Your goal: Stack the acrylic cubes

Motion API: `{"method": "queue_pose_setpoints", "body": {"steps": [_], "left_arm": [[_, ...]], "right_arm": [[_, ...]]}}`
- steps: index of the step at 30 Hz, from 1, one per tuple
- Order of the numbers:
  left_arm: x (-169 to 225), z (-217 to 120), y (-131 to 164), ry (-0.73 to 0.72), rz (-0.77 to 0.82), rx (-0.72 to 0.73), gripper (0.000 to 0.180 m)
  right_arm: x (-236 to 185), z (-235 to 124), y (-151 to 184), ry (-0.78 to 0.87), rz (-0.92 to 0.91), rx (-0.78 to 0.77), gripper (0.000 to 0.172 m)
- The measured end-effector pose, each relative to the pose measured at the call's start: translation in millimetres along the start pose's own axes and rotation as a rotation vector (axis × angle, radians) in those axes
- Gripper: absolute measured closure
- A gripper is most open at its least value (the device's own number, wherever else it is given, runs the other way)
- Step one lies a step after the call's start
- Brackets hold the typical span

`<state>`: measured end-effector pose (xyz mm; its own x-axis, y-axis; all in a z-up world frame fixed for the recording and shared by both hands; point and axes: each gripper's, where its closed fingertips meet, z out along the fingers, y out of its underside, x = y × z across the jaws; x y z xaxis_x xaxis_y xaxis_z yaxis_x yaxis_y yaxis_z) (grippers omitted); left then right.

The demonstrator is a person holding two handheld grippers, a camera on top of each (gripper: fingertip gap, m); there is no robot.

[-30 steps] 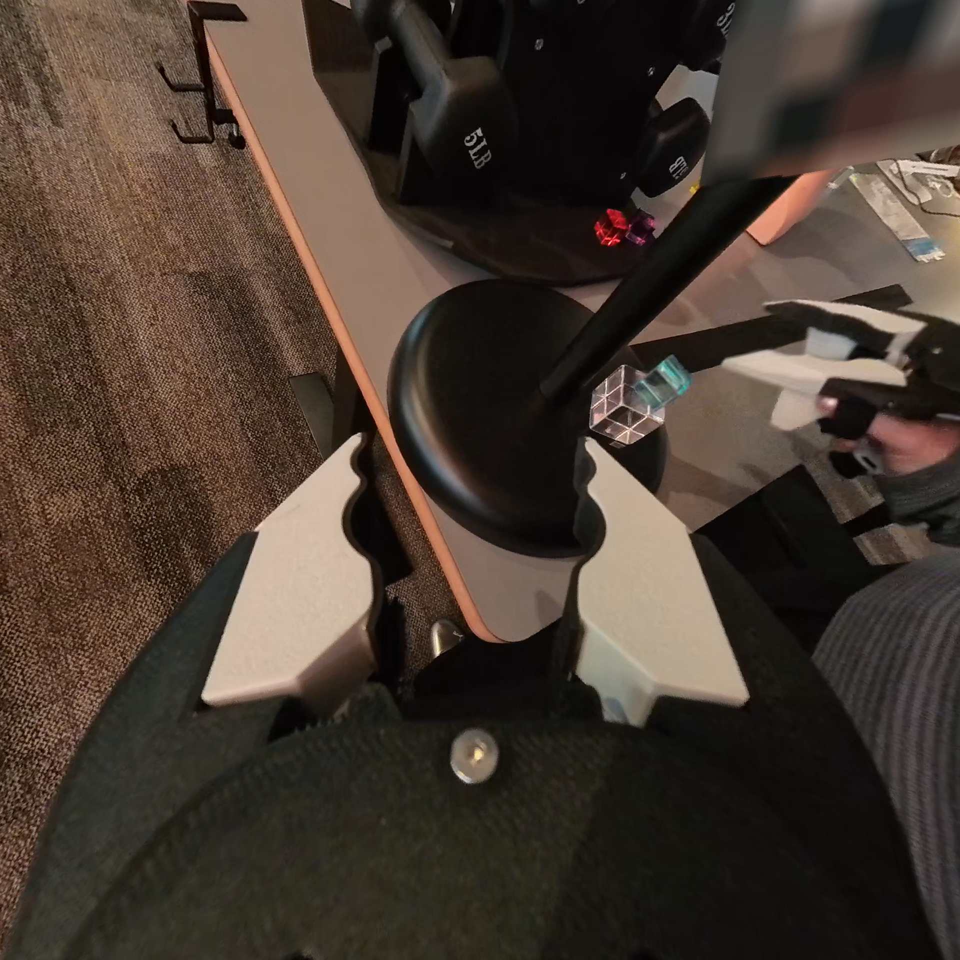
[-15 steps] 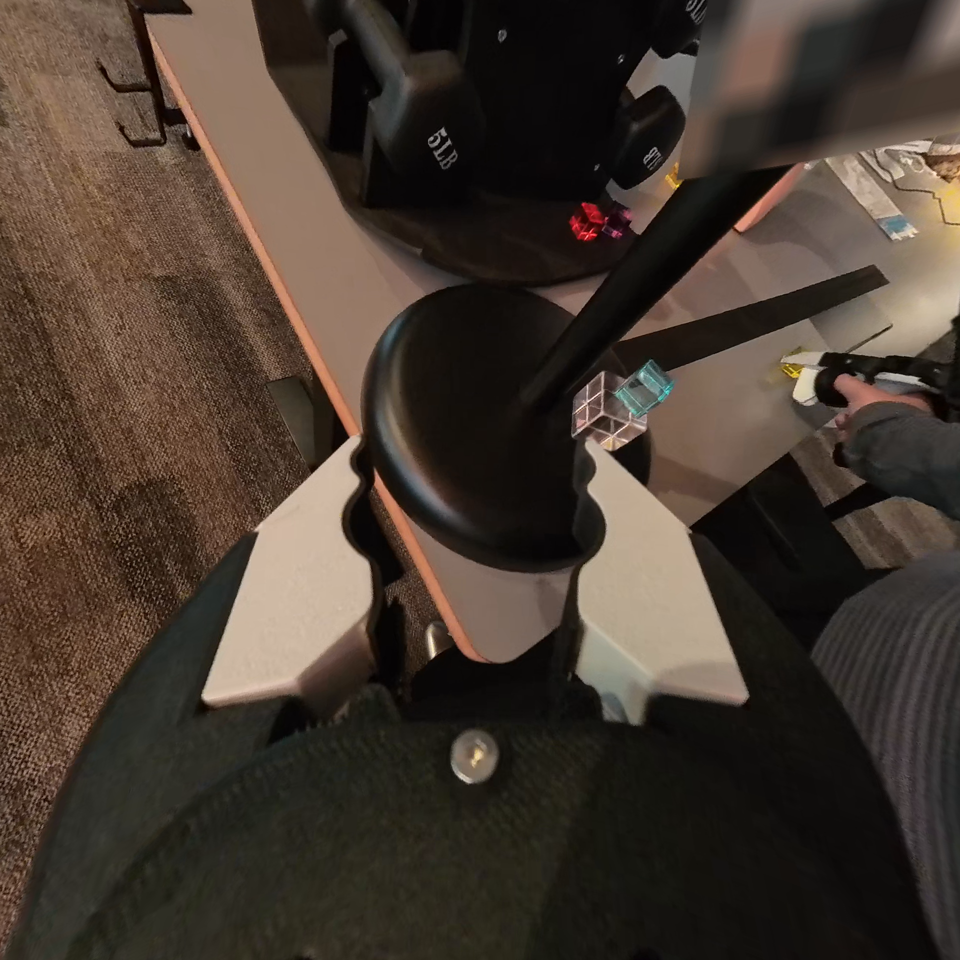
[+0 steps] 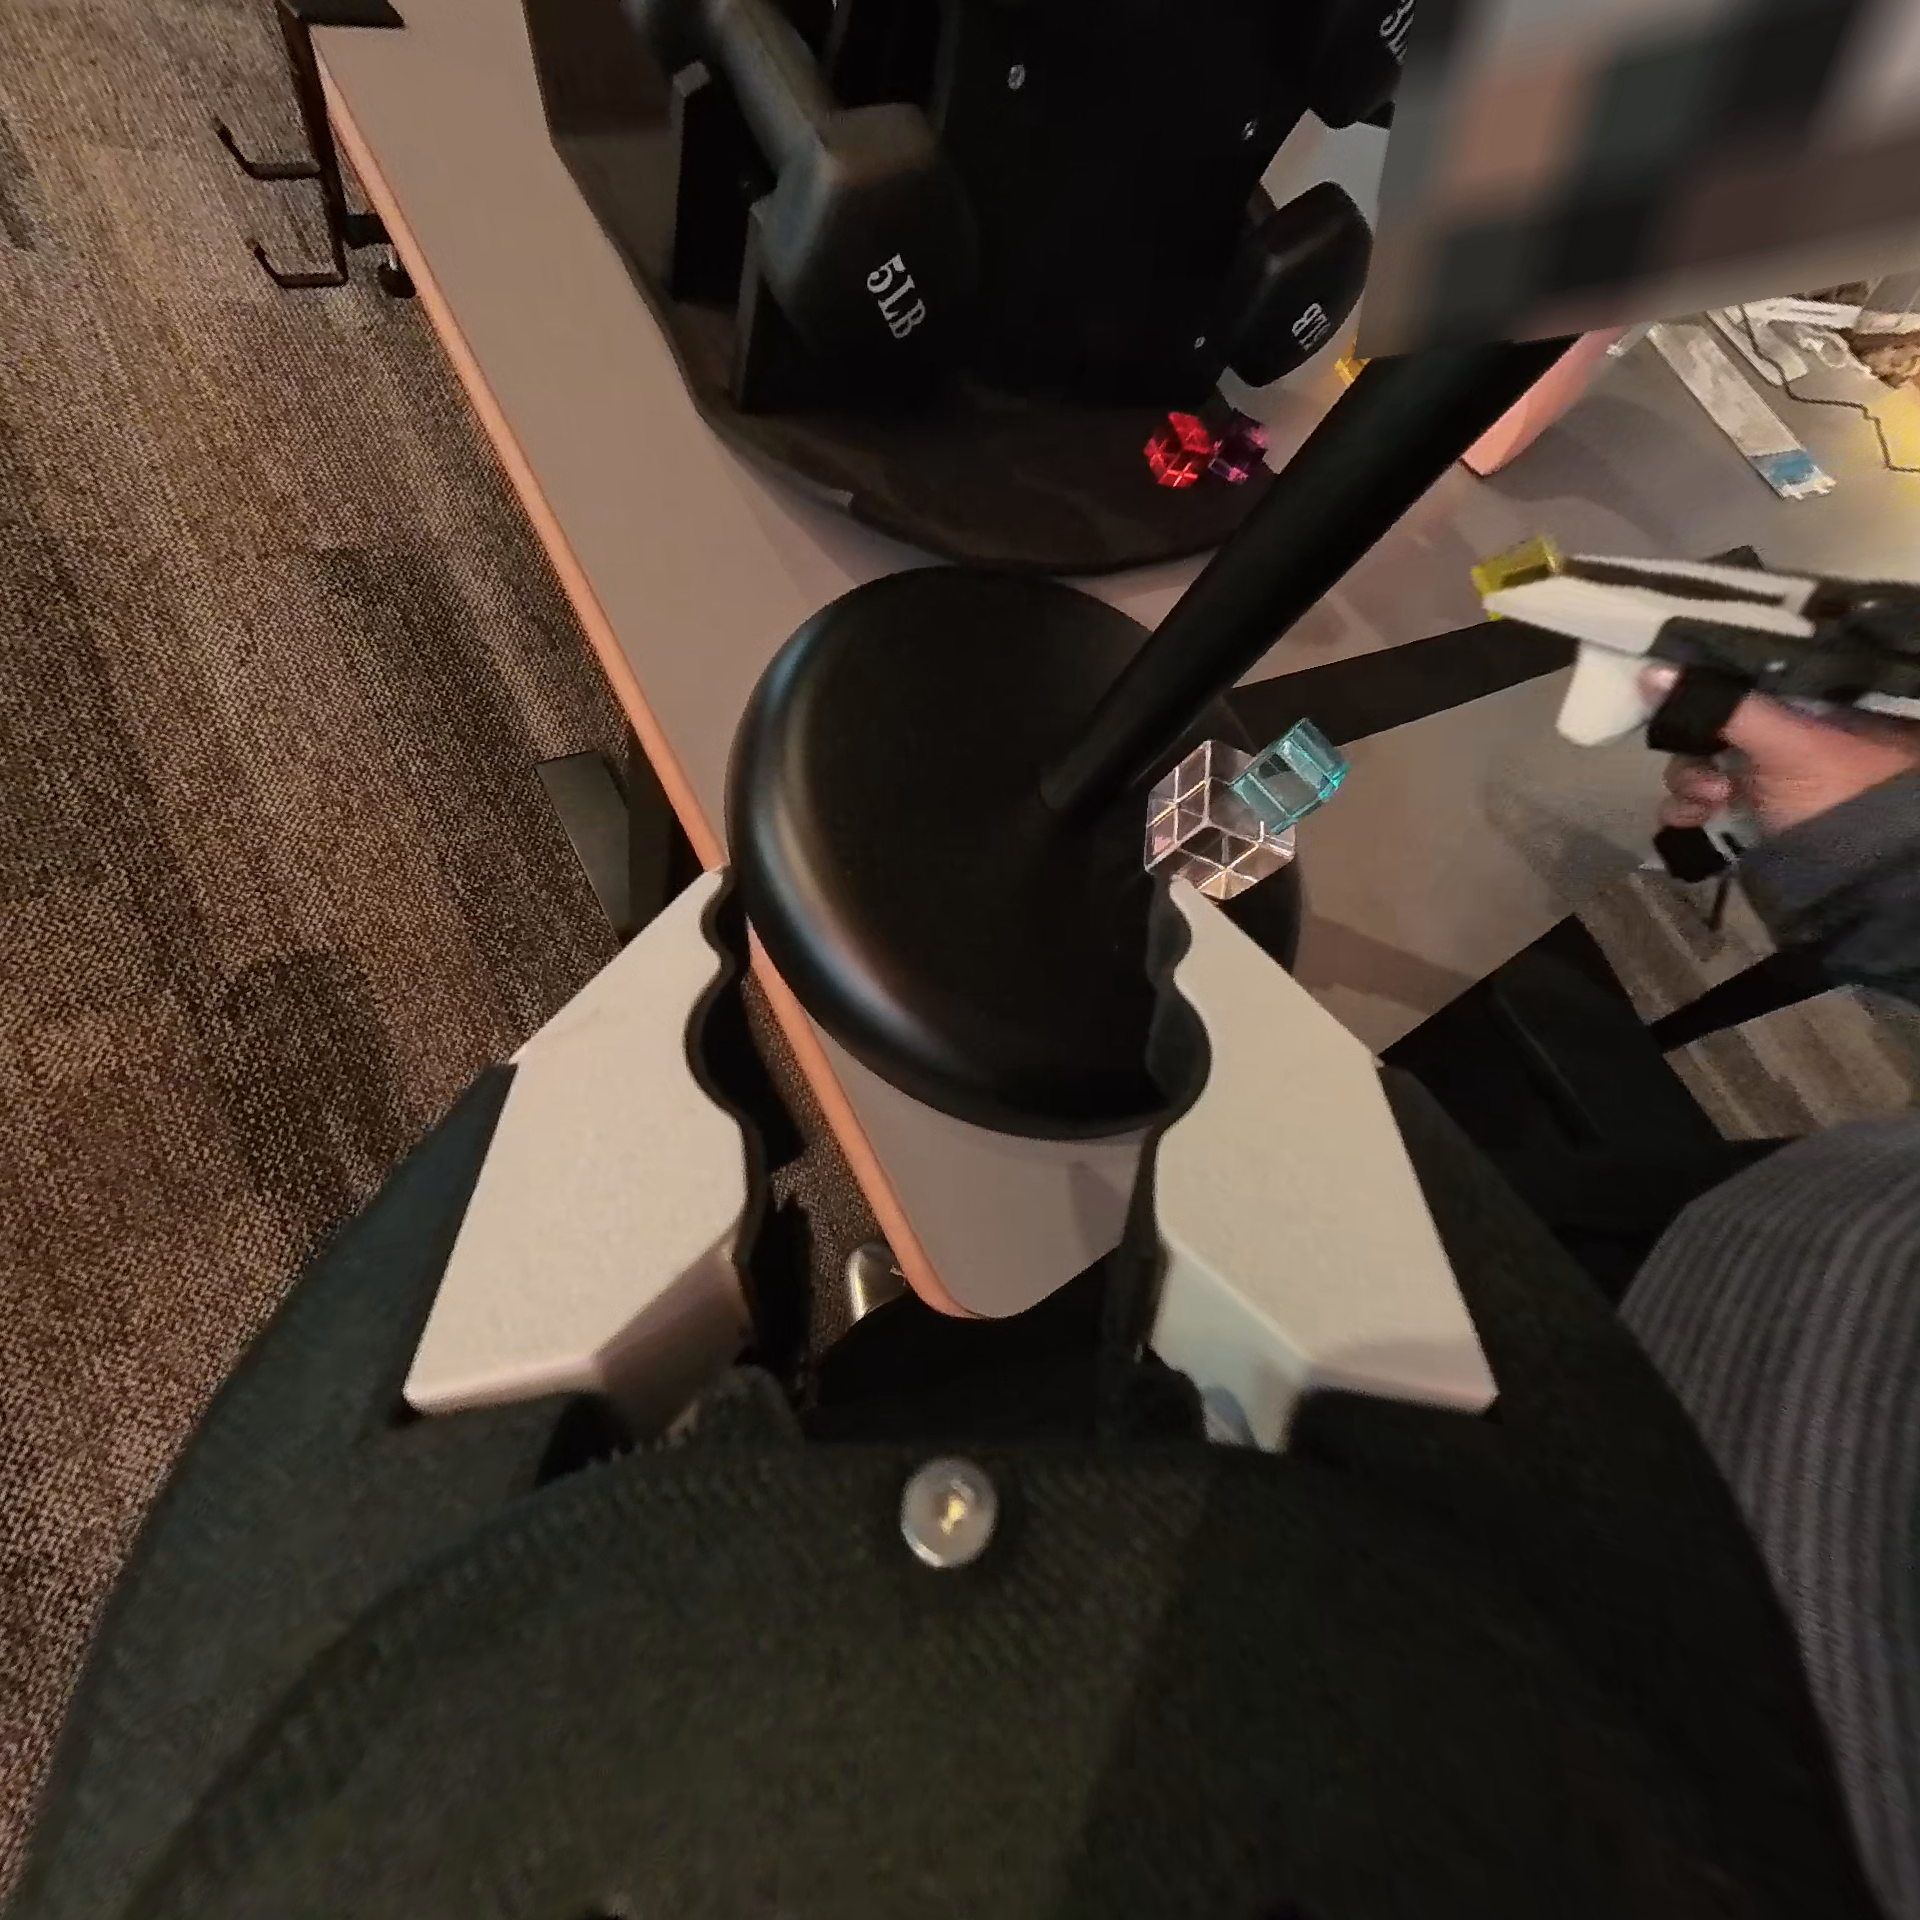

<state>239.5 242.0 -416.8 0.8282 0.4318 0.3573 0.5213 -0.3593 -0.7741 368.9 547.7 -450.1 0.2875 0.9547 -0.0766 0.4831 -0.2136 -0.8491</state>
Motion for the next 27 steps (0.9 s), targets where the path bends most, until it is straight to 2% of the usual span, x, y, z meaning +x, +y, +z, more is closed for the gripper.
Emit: {"method": "queue_pose_setpoints", "body": {"steps": [2,4,8,16,19,21,23,25,27], "left_arm": [[1.2,-0.4,0.2,0.003,0.002,-0.001,0.104],[1.6,-0.9,0.9,0.002,0.011,-0.003,0.104],[0.7,-2.5,2.9,0.001,-0.002,0.002,0.104],[-3.9,-8.2,7.7,-0.013,-0.018,0.006,0.104],[-5.3,-9.0,7.9,-0.017,-0.021,0.009,0.104],[-5.1,-9.0,8.0,-0.017,-0.019,0.009,0.104],[-5.2,-9.3,7.7,-0.02,-0.02,0.012,0.104],[-5.9,-9.8,7.6,-0.022,-0.026,0.015,0.104],[-6.7,-10.0,7.9,-0.024,-0.029,0.016,0.104]], "right_arm": [[-66.5,-1.0,-14.2,-0.223,-0.119,-0.025,0.146],[-110.1,-4.0,-17.8,-0.345,-0.228,-0.06,0.146],[-155.8,-3.7,-15.2,-0.454,-0.333,-0.109,0.145],[-168.5,9.0,7.9,-0.422,-0.419,-0.225,0.145],[-171.0,10.1,11.8,-0.423,-0.413,-0.218,0.145],[-170.7,8.1,12.9,-0.42,-0.395,-0.215,0.124],[-167.7,4.5,13.7,-0.412,-0.379,-0.196,0.115],[-162.3,1.6,20.0,-0.405,-0.375,-0.205,0.115],[-157.4,0.6,28.9,-0.404,-0.371,-0.235,0.126]]}}
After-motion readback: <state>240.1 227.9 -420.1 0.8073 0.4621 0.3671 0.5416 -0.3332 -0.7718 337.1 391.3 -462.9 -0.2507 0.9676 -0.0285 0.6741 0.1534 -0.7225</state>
